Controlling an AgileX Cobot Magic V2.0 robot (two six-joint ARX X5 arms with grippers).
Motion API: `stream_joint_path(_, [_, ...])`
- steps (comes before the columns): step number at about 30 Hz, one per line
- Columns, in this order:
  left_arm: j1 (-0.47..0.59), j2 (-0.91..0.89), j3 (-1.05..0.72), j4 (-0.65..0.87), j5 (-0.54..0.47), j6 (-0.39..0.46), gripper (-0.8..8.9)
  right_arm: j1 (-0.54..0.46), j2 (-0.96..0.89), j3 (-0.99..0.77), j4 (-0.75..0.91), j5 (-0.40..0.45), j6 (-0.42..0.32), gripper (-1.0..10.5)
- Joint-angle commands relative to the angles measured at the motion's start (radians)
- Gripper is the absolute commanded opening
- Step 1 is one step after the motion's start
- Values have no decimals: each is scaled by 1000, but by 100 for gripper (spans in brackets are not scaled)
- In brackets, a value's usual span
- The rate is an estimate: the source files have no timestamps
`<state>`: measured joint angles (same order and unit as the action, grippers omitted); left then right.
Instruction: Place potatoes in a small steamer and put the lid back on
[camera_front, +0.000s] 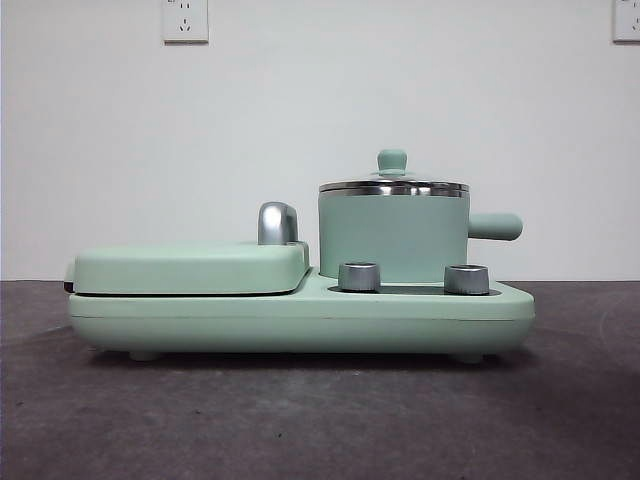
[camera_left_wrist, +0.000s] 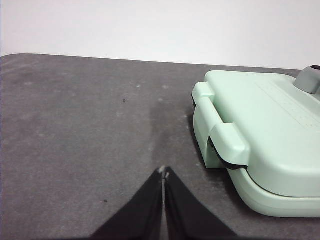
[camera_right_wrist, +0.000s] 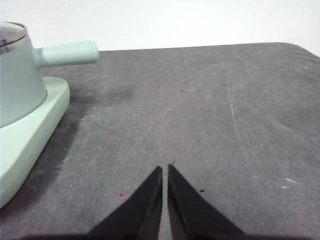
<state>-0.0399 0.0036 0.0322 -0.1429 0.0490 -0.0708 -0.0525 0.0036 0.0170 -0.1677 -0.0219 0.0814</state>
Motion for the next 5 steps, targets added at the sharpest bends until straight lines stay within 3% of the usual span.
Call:
stream_joint_path(1, [0,0,-18,8,0,6,5,0,0,-5,11,4,-3,16])
stream_joint_path(5, [0,0,-18,8,0,6,5,0,0,-5,11,4,-3,16])
